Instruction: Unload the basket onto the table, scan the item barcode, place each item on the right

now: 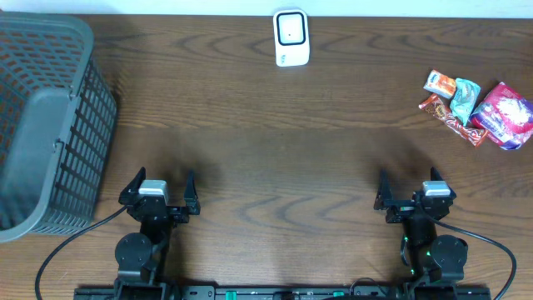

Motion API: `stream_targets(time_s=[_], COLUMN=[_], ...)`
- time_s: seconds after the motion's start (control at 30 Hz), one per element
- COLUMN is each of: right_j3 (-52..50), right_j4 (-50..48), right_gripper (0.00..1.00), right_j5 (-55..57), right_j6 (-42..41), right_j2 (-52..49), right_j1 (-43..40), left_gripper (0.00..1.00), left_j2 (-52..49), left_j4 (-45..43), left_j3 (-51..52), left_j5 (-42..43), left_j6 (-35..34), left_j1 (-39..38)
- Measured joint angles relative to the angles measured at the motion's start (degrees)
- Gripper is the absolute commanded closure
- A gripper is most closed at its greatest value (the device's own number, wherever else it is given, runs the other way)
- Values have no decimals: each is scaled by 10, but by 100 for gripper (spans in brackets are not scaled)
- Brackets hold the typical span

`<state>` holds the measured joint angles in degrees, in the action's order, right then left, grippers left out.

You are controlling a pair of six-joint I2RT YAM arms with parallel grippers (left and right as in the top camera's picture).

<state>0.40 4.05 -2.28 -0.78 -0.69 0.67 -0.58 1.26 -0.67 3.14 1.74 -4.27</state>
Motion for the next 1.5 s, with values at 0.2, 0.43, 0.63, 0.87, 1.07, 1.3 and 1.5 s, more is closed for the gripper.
stream_targets(time_s=[0.2, 0.43, 0.63, 0.87, 1.07, 1.3, 1.5], right_j3=[0, 0, 0, 0, 0, 0, 0], right_j4=[0, 0, 0, 0, 0, 0, 0], right_gripper=[1, 1, 1, 1, 1, 1, 1], right_j5=[0, 0, 0, 0, 0, 0, 0], right_j6=[0, 0, 0, 0, 0, 0, 0], right_j2=[0, 0, 0, 0, 0, 0, 0], right_j1=[0, 0, 0, 0, 0, 0, 0], left_gripper=[2, 2, 2, 2, 2, 2, 2], left_j2=[0, 0, 0, 0, 0, 0, 0], left_j4=[0, 0, 0, 0, 0, 0, 0], left_j3=[0, 0, 0, 0, 0, 0, 0], left_j5=[-1, -1, -1, -1, -1, -1, -1], left_j6=[-2, -15, -19, -19, -19, -19, -19], left_j1=[0, 0, 0, 0, 0, 0, 0])
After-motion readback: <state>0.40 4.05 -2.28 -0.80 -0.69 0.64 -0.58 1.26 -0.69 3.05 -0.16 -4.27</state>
